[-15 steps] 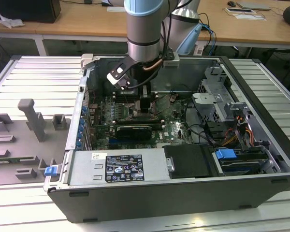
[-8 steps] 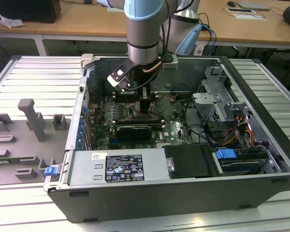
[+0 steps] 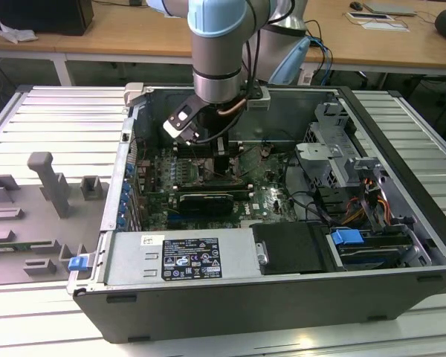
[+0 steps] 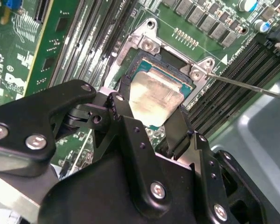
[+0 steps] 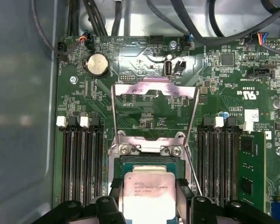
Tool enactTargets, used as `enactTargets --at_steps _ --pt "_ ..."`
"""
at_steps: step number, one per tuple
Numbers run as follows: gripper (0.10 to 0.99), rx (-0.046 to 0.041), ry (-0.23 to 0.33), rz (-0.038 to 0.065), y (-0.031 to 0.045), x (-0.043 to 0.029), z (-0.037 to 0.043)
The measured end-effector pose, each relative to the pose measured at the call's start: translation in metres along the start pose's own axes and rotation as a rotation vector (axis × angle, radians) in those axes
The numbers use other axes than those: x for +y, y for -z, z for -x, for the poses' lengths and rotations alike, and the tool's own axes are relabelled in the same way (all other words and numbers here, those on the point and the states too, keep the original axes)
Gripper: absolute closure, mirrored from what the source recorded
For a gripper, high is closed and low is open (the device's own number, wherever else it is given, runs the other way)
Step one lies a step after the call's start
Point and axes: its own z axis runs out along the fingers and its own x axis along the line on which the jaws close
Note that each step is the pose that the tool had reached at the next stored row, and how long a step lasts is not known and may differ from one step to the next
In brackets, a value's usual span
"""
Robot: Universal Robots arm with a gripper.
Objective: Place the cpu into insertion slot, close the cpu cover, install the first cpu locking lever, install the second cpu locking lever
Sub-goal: 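Place the cpu into insertion slot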
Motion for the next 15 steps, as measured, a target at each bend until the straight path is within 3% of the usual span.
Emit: enactTargets --at_steps 7,12,15 --pt "0.549 -0.0071 -0.013 0.000 -0.0051 -0.0004 0.0001" --pt "0.549 -0.0173 -0.012 0.000 -0.0080 -0.0006 0.0003" --pt "0.549 -0.0173 -0.012 0.000 -0.0082 -0.0006 0.0002"
